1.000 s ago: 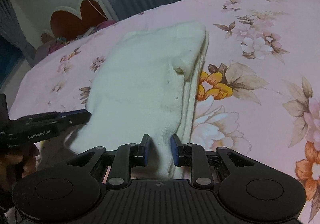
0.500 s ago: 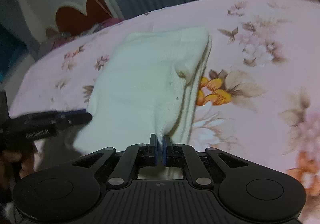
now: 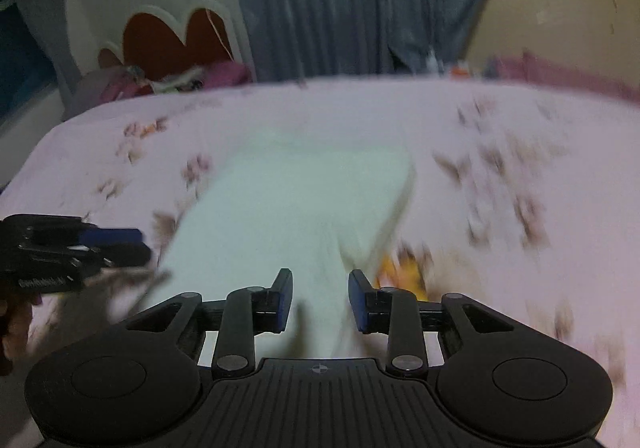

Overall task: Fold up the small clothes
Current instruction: 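Withdraw both open grippers from the folded sweater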

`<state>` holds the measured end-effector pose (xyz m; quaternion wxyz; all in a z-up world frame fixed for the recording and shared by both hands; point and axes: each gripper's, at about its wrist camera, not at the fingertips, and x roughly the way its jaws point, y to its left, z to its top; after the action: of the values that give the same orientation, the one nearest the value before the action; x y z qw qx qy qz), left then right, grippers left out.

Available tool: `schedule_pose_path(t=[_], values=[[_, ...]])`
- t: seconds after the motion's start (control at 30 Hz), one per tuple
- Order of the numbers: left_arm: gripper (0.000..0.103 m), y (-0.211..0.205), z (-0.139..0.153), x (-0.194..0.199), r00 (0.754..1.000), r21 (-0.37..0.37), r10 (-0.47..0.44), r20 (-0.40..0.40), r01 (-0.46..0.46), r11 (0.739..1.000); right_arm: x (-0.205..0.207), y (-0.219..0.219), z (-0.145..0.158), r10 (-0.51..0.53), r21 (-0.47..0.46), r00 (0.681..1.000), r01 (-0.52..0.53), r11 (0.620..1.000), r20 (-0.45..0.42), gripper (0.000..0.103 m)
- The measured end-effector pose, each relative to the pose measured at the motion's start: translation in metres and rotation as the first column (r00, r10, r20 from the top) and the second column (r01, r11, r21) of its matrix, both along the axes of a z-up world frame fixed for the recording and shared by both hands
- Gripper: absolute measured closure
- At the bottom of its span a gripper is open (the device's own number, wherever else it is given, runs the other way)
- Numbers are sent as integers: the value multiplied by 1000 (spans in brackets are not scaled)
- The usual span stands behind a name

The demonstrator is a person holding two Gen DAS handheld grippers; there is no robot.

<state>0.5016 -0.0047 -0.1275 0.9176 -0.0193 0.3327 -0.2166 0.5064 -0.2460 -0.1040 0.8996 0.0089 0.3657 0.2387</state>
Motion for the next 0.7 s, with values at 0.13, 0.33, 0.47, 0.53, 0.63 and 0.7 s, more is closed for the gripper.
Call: schedule_pose_path(t=[0.13,0.33,0.47,0.53,0.63,0.7], values=[[79,-17,-17,22,998,-6,-26,-56,26,1000,13,27,-19,66,-183,997,-59,981,32,74],[79,-24,-33,7,995,2,-43,-92,44,999,19,9,-37,36,-219,999,-41,975,-27,91],[79,-13,-30,-21,996,-16,-24,-84,23,1000,3,5,-21,29,-167,1000,-30,985,-9,91],[79,-14,-30,-34,996,-8,-21,-84,21,1000,-9,6,-13,49,-131,999,-50,990,-12,91],[79,-14,-33,-50,995,12,-9,-101,10,1000,-32,9,-17,96,-99,993,-102,990,-65,91],[79,-12,-33,-58,994,21,-6,-108,9,1000,-49,13,-32,125,-134,984,-142,981,-128,91]])
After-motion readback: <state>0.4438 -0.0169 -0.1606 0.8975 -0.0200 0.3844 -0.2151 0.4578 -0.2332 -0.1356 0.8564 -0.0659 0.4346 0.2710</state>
